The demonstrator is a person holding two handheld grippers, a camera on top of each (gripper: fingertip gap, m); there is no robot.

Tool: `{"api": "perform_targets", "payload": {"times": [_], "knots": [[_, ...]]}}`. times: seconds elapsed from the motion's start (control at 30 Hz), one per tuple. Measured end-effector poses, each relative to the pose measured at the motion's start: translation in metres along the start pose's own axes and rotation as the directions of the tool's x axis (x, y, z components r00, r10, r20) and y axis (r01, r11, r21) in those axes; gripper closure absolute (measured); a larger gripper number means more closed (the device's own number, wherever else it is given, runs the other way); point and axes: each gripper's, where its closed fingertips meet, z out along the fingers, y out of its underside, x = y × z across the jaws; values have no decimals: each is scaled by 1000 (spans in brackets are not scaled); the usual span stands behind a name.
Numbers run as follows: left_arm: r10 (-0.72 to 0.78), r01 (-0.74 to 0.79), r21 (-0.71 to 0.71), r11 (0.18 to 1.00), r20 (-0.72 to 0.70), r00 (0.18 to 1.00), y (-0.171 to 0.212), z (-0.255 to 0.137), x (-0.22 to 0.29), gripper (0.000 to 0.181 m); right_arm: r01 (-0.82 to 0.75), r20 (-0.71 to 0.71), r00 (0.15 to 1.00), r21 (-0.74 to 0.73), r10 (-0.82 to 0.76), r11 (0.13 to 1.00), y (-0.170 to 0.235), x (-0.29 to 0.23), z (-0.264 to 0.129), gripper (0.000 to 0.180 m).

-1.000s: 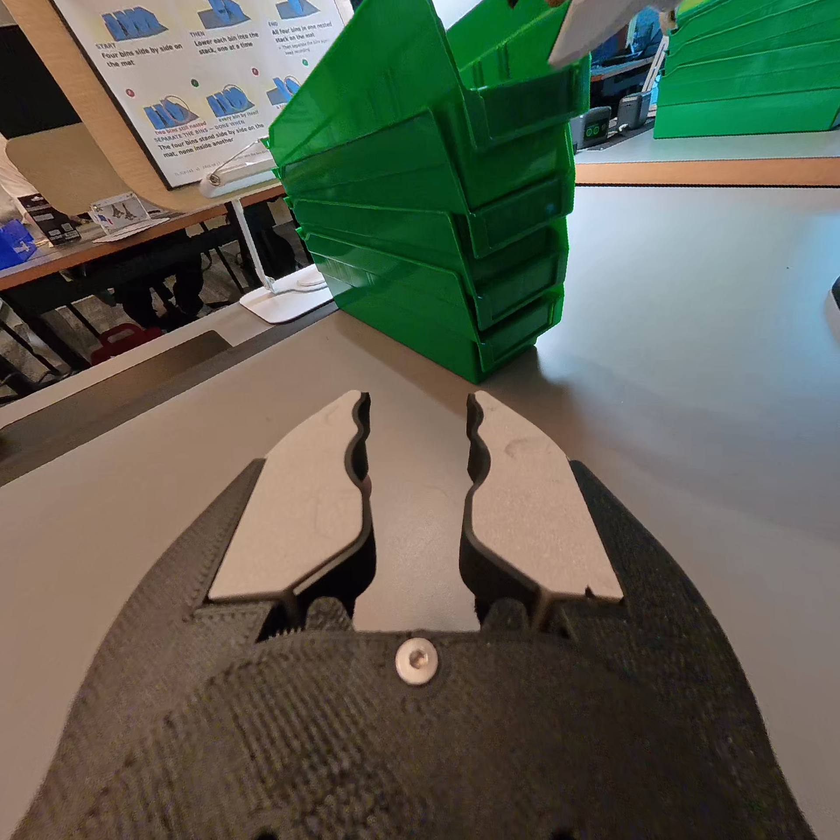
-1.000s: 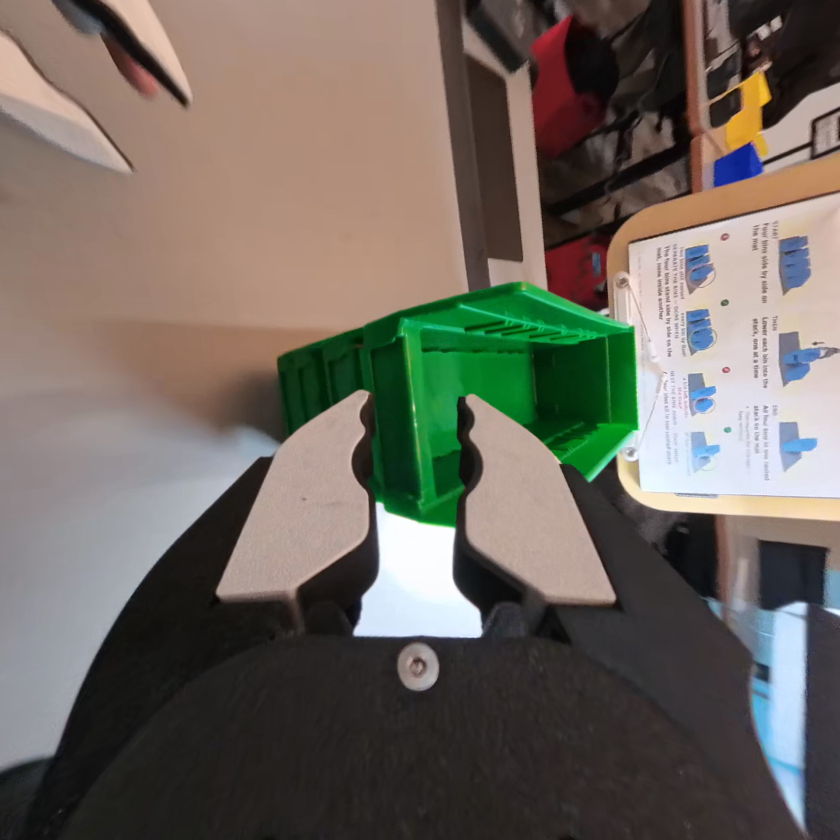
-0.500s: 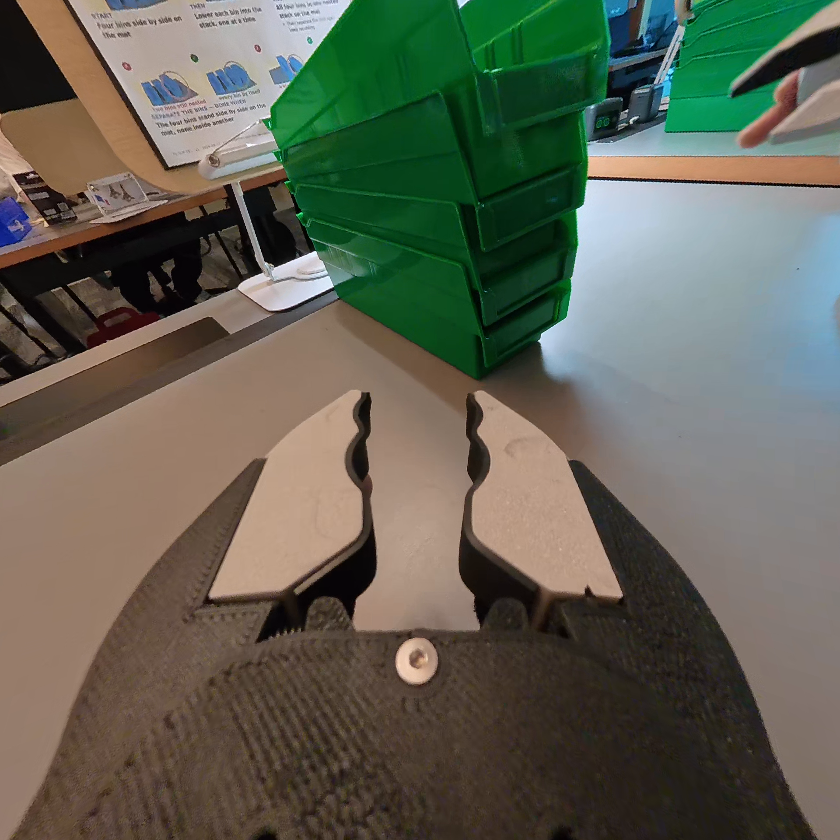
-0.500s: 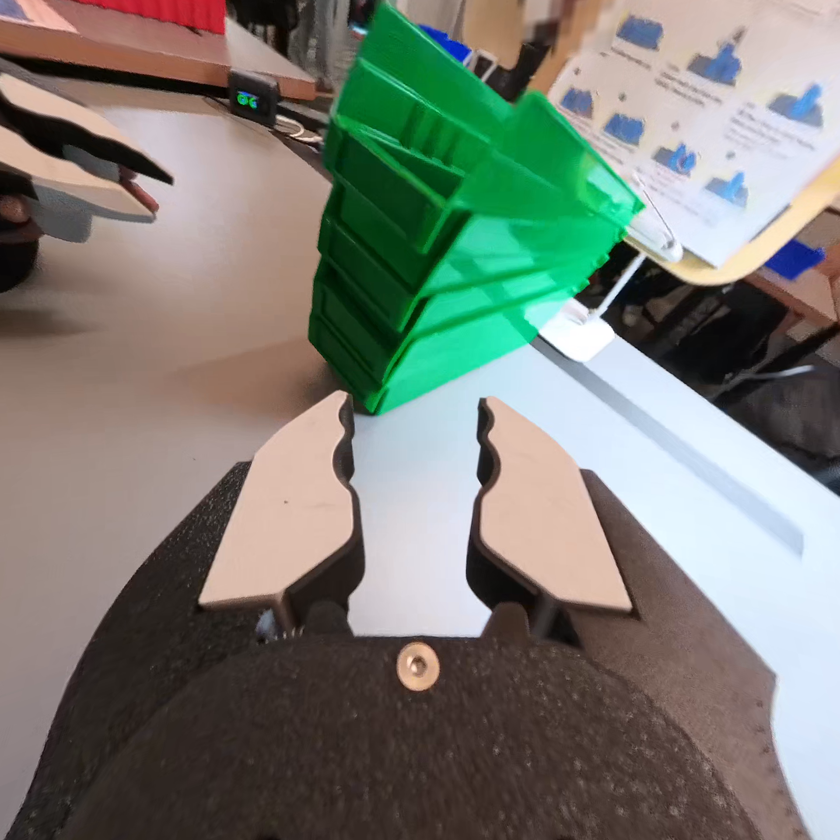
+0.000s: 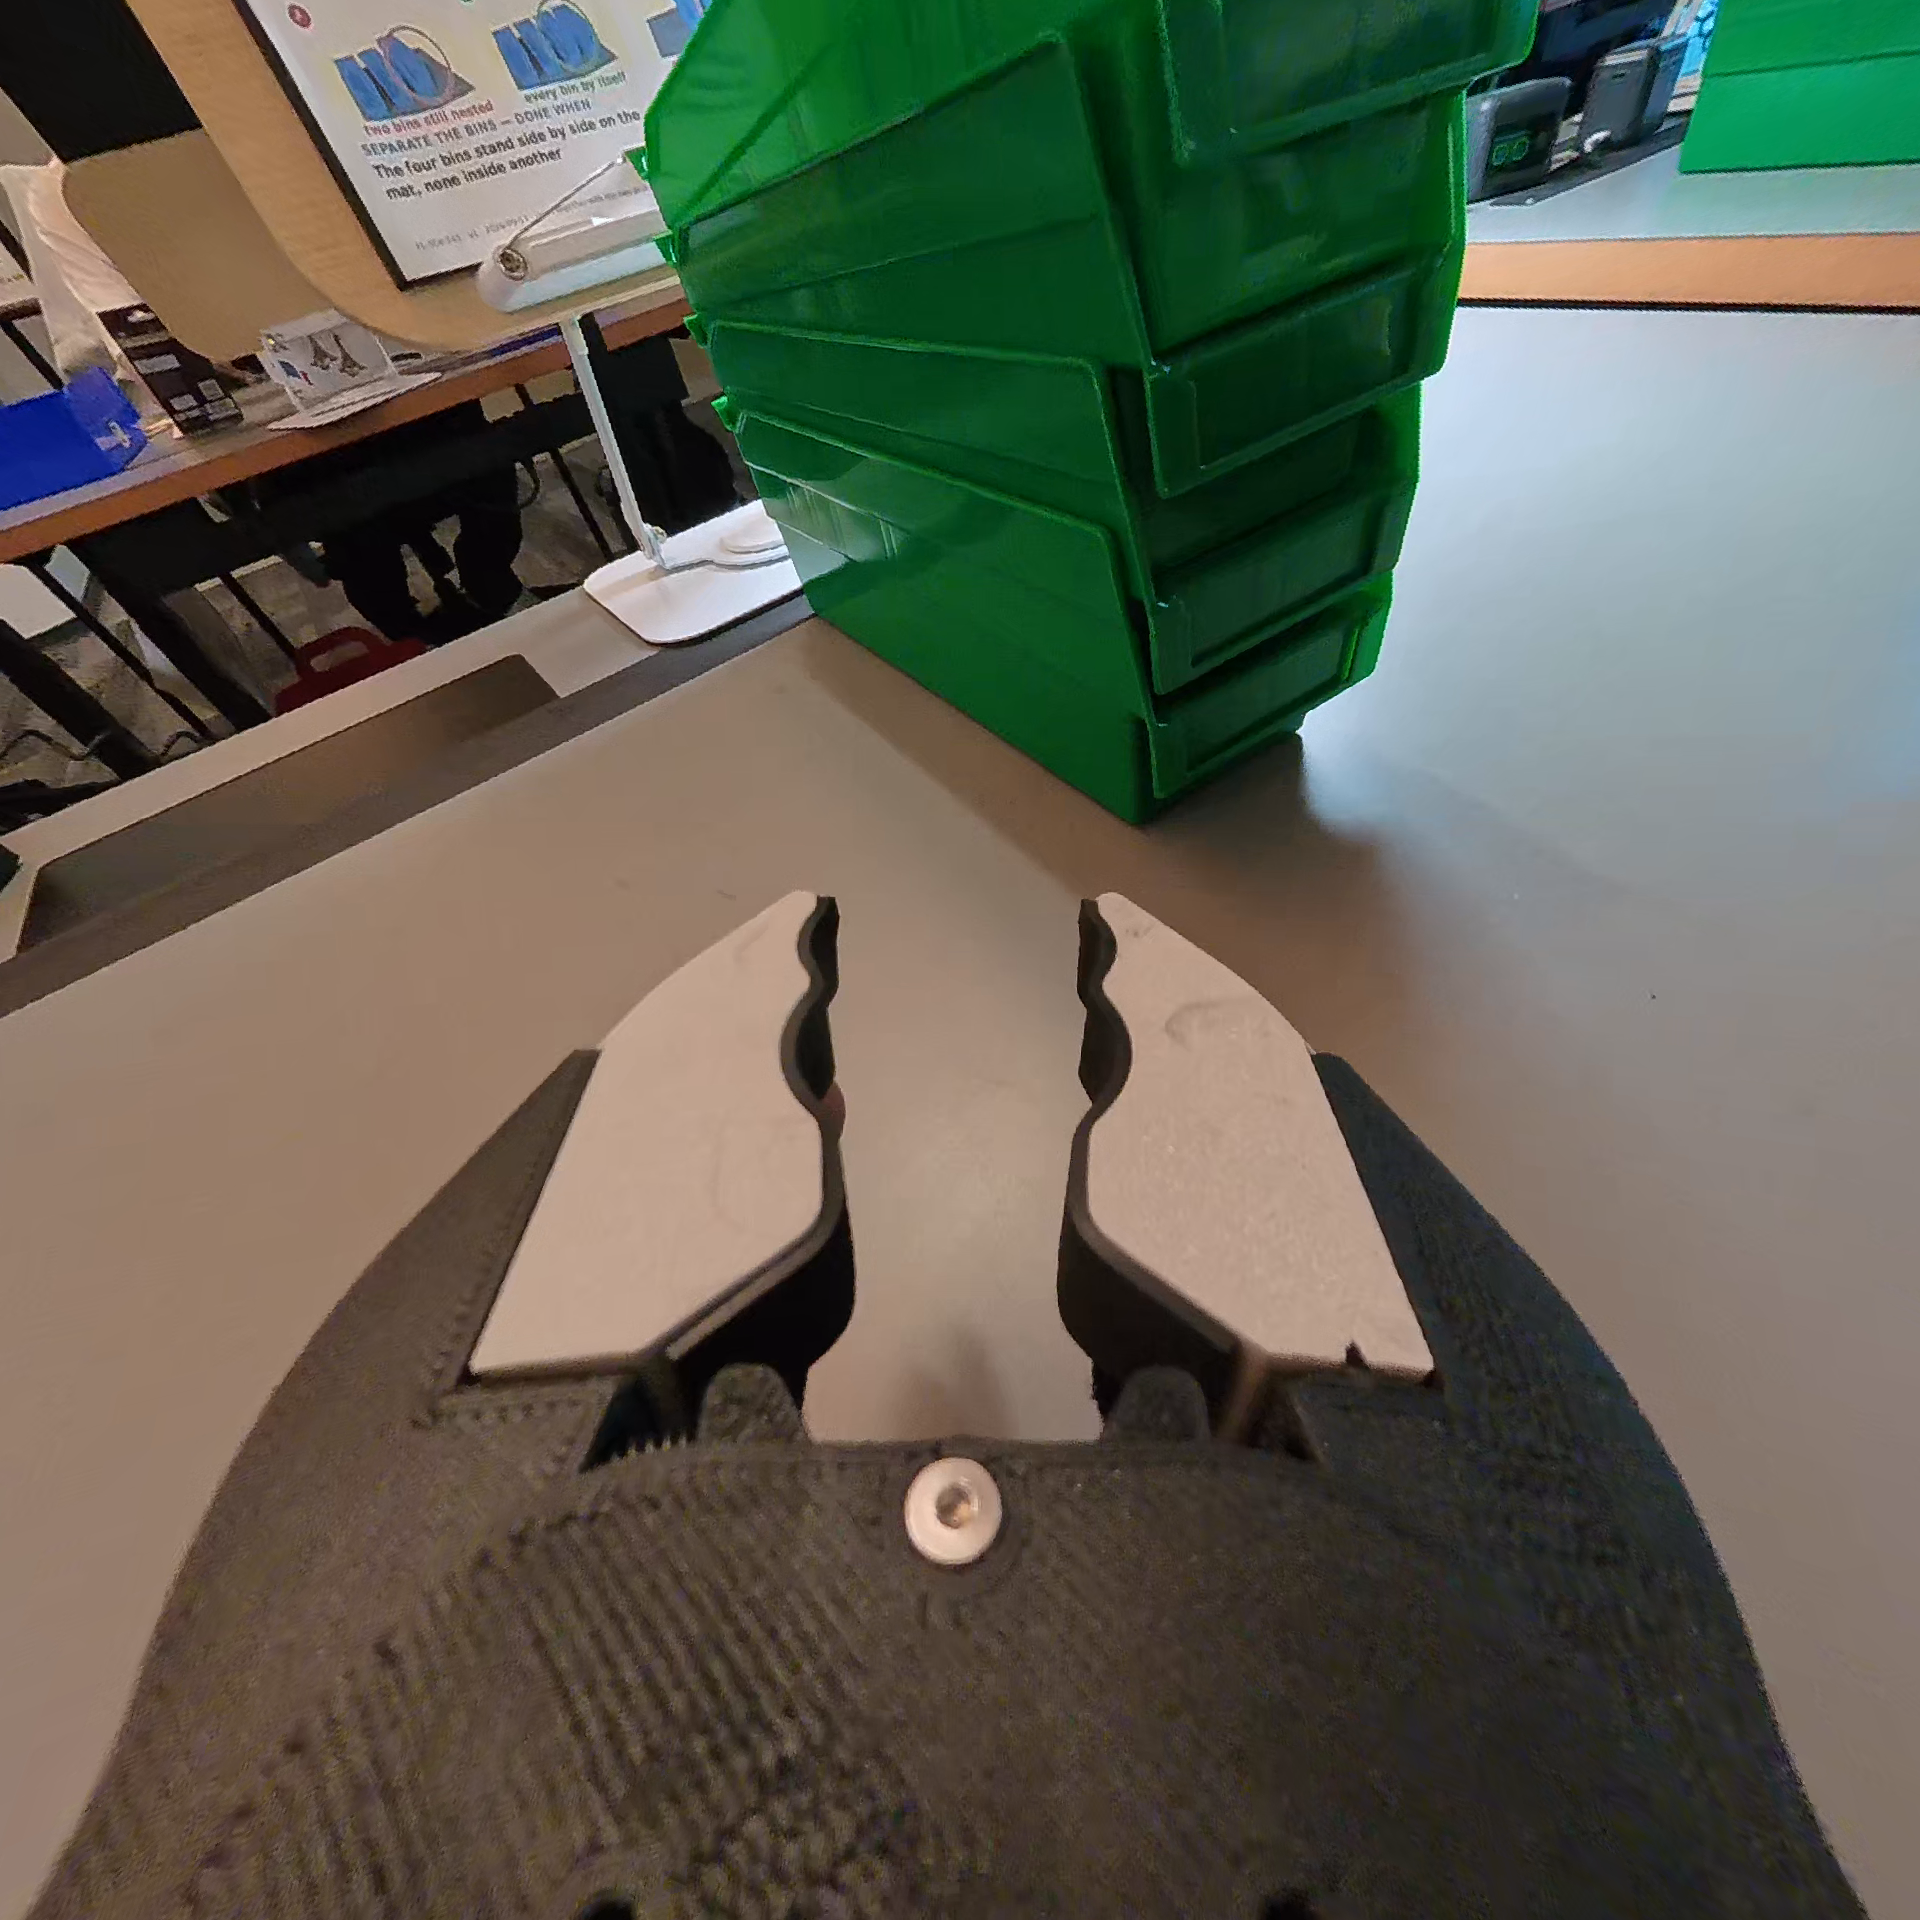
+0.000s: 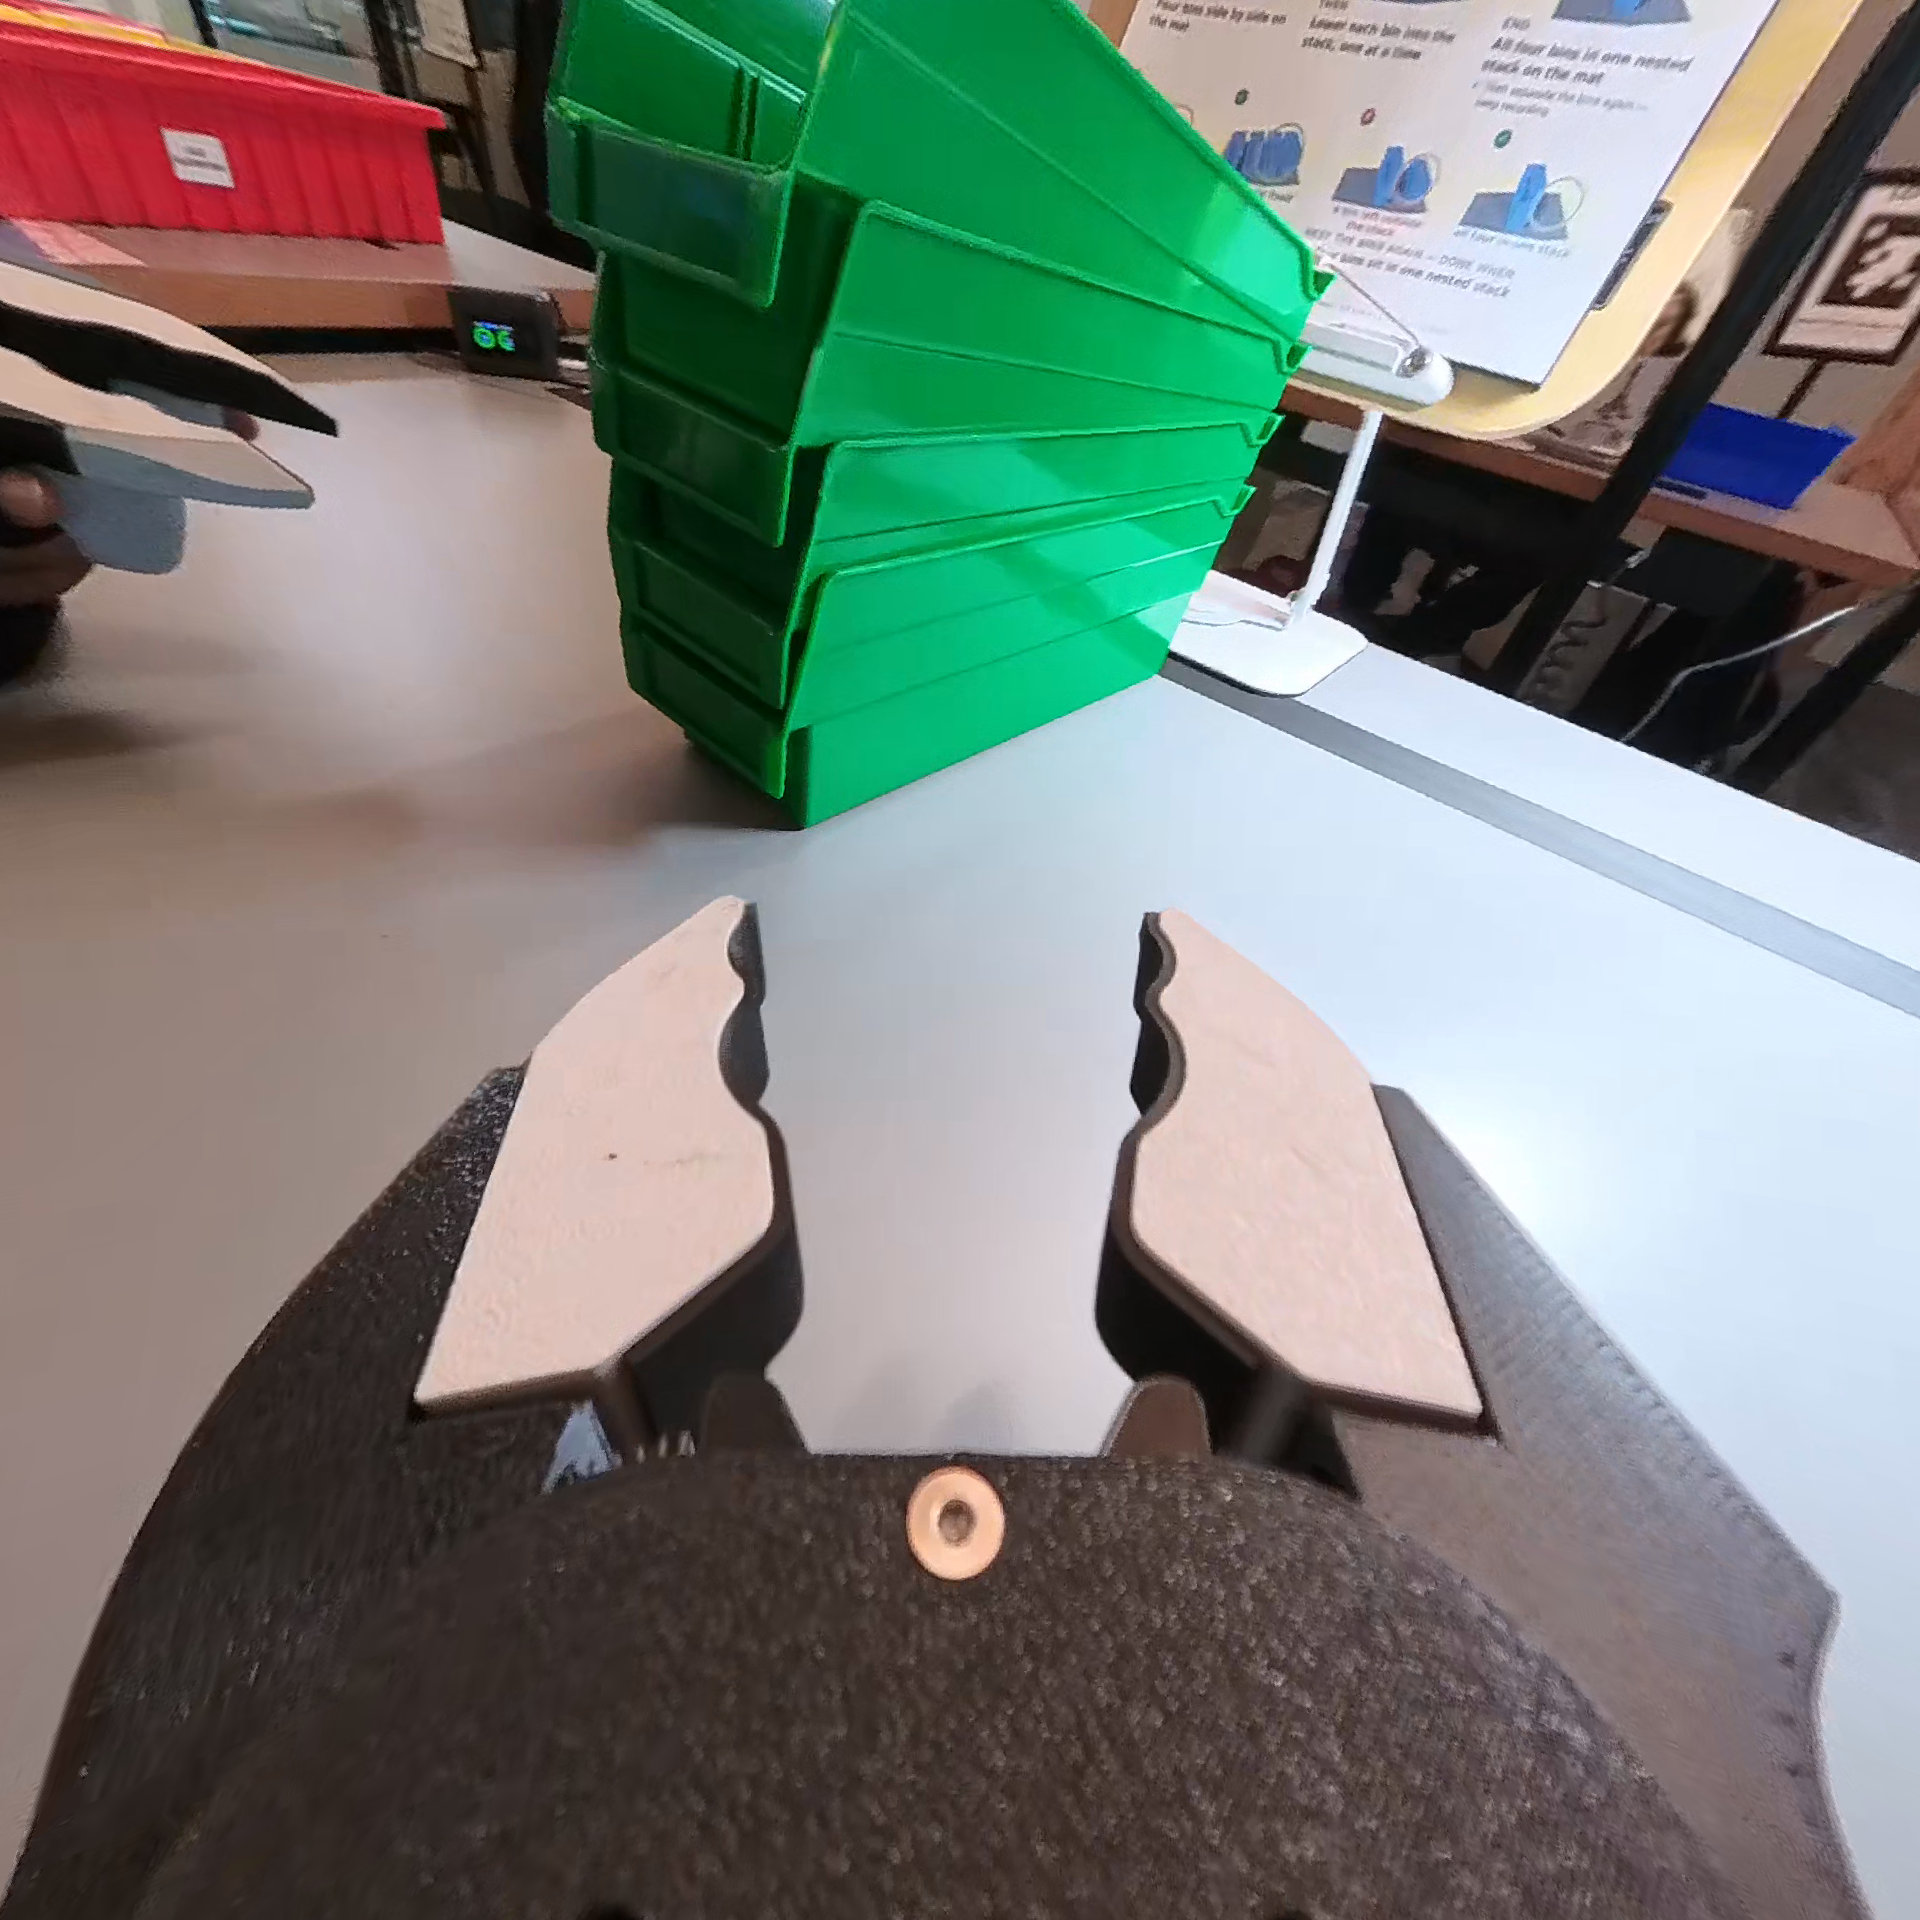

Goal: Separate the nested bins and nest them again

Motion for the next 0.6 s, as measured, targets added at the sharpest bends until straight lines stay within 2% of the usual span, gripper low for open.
{"api": "perform_targets", "payload": {"times": [0.1, 0.23, 0.37, 0.5, 0.6], "knots": [[16, -16, 12, 1000, 5, 1000, -6, 1, 2, 136, -10, 16, 1000, 6, 10, 1000, -1, 3, -1, 107], [106, -106, 39, 994, -7, 994, -32, 4, 9, 138, -17, 19, 1000, 5, 17, 1000, -1, 5, -1, 105], [207, -204, 41, 978, -103, 973, -69, 14, 29, 138, -9, 18, 1000, 0, 9, 1000, 2, 2, -1, 103], [316, -317, 32, 948, -224, 922, -109, 28, 54, 137, -13, 16, 1000, -3, 13, 1000, 3, 3, -1, 103], [438, -461, -7, 888, -295, 849, -129, 40, 71, 135, -14, 13, 1000, 0, 14, 1000, 3, 3, -1, 103]]}}
